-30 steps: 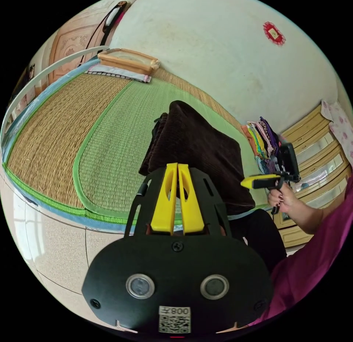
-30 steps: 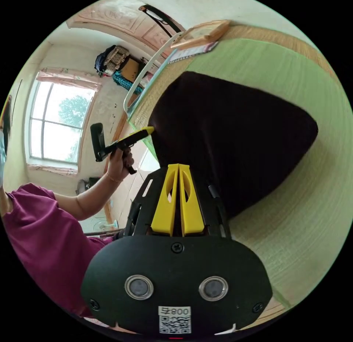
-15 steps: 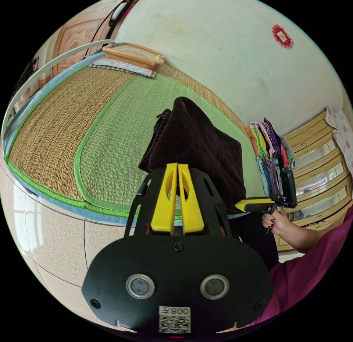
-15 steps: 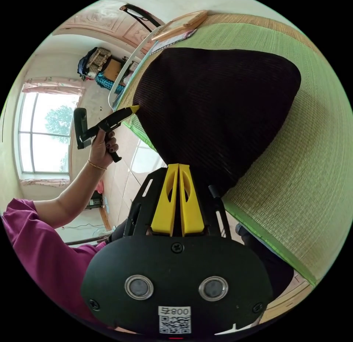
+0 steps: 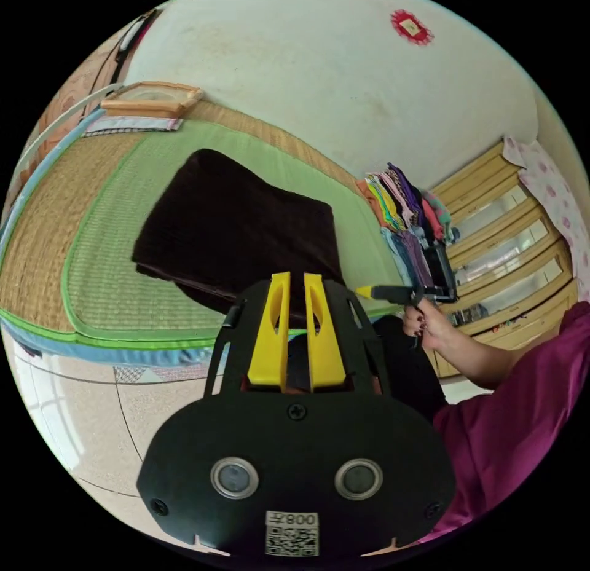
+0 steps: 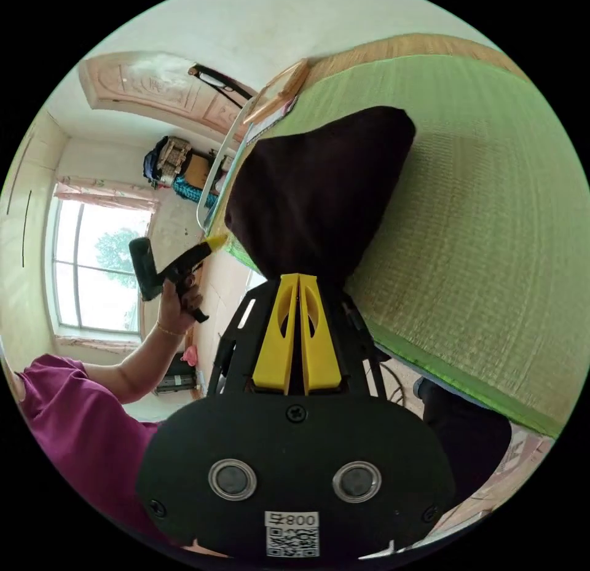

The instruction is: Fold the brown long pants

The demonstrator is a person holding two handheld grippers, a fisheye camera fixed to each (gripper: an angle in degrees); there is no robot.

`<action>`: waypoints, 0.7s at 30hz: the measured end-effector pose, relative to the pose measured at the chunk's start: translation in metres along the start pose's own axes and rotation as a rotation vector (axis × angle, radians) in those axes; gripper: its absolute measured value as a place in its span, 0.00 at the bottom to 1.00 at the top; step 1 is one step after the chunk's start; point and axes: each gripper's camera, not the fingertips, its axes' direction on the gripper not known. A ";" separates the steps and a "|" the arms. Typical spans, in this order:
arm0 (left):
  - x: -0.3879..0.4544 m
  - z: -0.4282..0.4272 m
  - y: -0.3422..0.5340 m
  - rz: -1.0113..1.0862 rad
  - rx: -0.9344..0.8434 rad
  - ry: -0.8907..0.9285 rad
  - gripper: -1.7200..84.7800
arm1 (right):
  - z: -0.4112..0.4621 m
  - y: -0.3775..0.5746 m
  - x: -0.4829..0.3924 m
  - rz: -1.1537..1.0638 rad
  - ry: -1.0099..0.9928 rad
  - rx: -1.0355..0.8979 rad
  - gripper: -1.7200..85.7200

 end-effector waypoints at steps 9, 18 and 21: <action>0.107 0.102 -0.042 0.261 -0.312 -0.044 0.11 | -0.025 -0.022 0.123 0.182 -0.079 0.082 0.11; 0.122 0.106 -0.077 0.331 -0.391 -0.099 0.05 | 0.007 -0.039 0.164 0.210 -0.173 0.026 0.08; 0.127 0.094 -0.085 0.337 -0.386 -0.082 0.04 | -0.004 -0.043 0.150 0.125 -0.110 -0.005 0.06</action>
